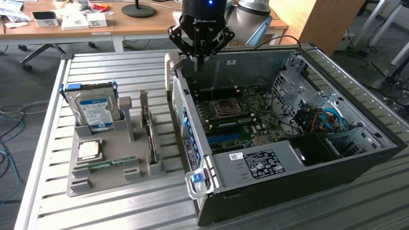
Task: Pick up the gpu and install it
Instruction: 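Reach for the gpu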
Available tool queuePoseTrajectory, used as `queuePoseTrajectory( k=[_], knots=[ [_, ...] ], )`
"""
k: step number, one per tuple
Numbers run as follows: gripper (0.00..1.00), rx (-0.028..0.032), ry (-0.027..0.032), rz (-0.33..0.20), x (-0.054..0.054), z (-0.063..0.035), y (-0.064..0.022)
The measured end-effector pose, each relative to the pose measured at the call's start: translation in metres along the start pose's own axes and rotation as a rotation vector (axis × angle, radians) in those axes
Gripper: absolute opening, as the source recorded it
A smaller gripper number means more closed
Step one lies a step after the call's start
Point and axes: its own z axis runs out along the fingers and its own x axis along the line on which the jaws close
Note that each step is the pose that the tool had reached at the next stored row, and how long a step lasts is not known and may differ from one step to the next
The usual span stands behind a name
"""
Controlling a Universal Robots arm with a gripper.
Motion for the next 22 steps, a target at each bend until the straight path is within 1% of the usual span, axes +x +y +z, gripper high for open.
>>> queuePoseTrajectory(
  k=[22],
  knots=[
    [0.11, 0.0, -0.0001, 0.0, 0.018, -0.0005, -0.0013]
  ],
)
